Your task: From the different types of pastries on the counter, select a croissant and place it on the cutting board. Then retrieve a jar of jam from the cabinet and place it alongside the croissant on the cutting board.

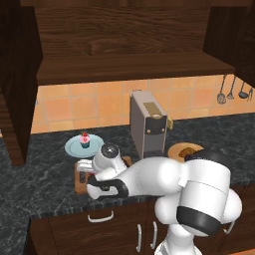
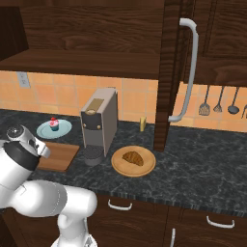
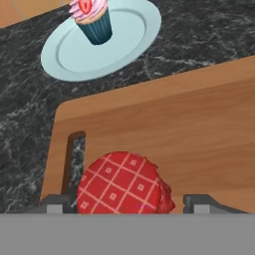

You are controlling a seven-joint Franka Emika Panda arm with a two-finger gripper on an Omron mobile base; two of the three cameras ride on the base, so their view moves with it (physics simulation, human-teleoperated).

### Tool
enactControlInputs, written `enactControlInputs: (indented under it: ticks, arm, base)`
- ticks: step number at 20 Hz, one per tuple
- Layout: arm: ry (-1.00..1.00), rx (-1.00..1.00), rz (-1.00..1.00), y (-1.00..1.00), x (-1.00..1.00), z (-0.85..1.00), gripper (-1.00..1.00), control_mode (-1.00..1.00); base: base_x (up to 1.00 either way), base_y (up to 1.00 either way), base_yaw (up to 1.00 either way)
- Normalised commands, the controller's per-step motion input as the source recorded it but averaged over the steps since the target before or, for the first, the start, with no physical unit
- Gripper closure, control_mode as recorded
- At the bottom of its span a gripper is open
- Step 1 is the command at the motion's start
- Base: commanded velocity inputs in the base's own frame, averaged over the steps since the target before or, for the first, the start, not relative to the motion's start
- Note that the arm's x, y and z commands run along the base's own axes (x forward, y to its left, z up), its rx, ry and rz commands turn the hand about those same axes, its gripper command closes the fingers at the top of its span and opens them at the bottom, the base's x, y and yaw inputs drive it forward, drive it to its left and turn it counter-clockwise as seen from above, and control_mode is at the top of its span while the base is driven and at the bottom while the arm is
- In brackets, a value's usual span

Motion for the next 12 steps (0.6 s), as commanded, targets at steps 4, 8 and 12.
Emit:
enactControlInputs:
  ticks: [4, 8, 12]
  arm:
    - [-0.06, 0.0, 0.0, 0.0, 0.03, 0.06, -1.0, -1.0]
    - [-0.04, 0.01, 0.0, 0.0, 0.03, 0.34, -1.0, -1.0]
    - [0.0, 0.0, 0.0, 0.0, 0.02, 0.37, -1.0, -1.0]
  base:
    - [0.0, 0.0, 0.0]
    - [0.0, 0.0, 0.0]
    - [0.0, 0.0, 0.0]
